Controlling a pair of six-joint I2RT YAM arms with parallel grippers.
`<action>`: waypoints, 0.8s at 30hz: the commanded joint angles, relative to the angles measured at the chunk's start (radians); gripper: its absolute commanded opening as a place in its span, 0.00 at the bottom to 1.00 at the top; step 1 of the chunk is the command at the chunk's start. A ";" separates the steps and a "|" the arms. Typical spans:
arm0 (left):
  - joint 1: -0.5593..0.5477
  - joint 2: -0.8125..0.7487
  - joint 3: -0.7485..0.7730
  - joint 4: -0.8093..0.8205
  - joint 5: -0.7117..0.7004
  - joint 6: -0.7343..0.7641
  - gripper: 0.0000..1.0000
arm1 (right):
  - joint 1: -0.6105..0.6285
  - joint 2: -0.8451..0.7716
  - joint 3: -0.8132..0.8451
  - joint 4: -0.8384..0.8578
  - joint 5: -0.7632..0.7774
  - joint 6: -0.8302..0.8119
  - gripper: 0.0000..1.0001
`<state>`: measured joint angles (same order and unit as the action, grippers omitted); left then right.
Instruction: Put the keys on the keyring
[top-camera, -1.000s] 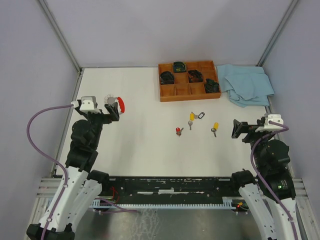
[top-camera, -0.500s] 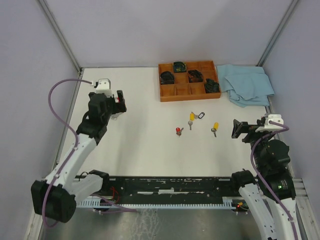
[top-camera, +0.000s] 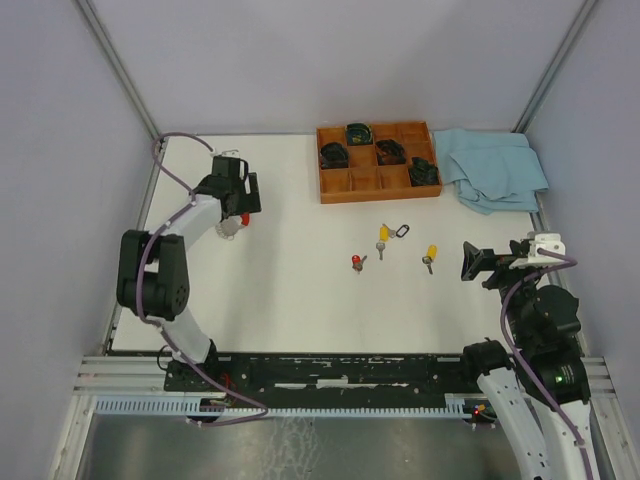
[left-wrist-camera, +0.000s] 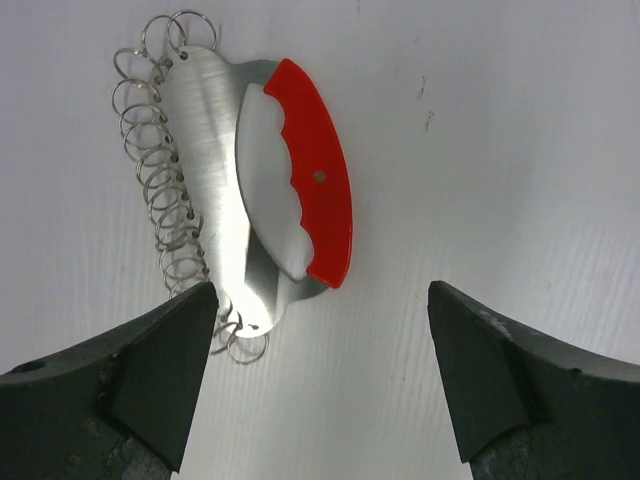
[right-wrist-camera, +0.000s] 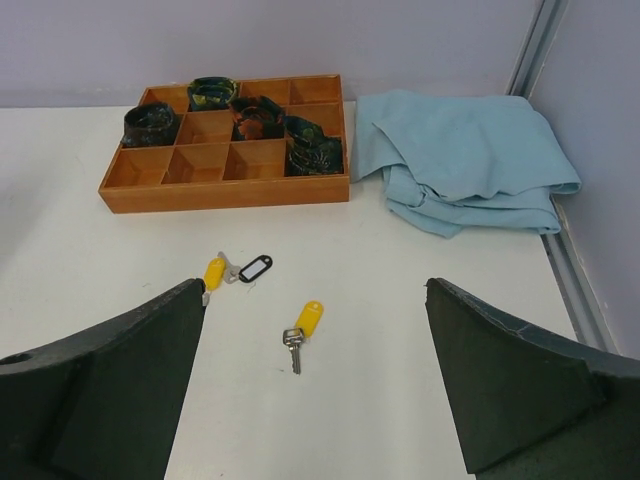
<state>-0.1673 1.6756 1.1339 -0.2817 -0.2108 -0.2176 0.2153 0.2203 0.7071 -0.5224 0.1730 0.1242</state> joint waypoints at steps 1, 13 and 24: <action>0.040 0.137 0.132 -0.023 0.060 -0.033 0.90 | 0.018 -0.018 -0.004 0.061 -0.013 -0.016 1.00; 0.064 0.380 0.316 -0.127 0.094 0.004 0.74 | 0.037 -0.033 -0.012 0.067 -0.010 -0.026 1.00; 0.039 0.344 0.175 -0.154 0.224 -0.007 0.44 | 0.038 -0.040 -0.011 0.065 -0.032 -0.025 1.00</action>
<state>-0.1047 2.0365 1.4006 -0.3756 -0.0925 -0.2161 0.2481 0.1944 0.6960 -0.5083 0.1574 0.1066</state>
